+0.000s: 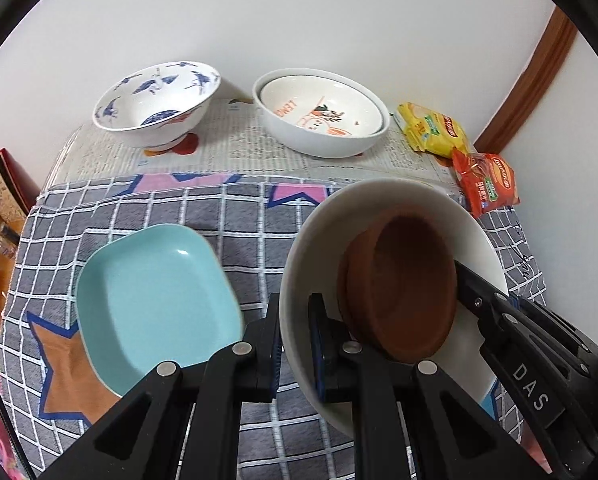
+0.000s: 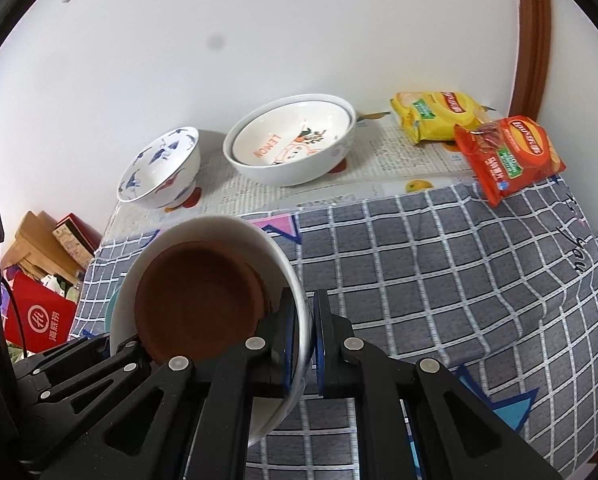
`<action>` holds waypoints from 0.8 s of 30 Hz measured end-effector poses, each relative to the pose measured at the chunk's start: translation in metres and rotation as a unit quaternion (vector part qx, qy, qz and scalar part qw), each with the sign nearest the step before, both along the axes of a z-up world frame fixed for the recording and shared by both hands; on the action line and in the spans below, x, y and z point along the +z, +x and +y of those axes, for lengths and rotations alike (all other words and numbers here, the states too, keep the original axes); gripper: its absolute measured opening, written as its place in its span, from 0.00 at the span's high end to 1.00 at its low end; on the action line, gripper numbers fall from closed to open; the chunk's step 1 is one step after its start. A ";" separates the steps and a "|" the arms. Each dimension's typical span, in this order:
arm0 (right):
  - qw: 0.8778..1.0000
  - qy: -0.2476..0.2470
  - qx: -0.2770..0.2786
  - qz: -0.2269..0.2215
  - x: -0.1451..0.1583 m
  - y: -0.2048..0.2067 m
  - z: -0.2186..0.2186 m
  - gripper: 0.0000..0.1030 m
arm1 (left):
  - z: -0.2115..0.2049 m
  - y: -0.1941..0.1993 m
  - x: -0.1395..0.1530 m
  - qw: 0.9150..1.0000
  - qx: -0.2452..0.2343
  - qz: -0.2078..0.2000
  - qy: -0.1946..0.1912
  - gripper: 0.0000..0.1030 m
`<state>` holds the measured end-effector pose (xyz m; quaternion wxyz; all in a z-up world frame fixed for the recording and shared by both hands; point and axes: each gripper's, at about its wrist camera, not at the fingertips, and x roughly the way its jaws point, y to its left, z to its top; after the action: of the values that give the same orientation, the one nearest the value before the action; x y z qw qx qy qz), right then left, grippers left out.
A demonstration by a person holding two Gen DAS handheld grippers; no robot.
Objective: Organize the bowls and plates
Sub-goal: 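Lower the white bowl onto the teal plate with both grippers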
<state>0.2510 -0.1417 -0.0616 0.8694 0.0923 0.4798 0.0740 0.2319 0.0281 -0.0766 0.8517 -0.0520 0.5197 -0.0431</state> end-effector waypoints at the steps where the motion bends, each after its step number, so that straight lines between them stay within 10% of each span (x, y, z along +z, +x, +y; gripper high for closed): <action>1: 1.000 0.001 0.001 0.000 0.000 0.000 0.003 0.92 | 0.004 -0.001 0.000 1.000 0.001 -0.001 0.001 0.88; 24: 1.000 0.002 0.027 0.004 -0.008 -0.003 0.069 0.92 | 0.071 -0.008 -0.007 0.999 0.032 0.001 -0.011 0.88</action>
<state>0.2480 -0.0723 -0.0699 0.8652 0.0813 0.4851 0.0980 0.2235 0.0990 -0.0834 0.8514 -0.0786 0.5182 -0.0212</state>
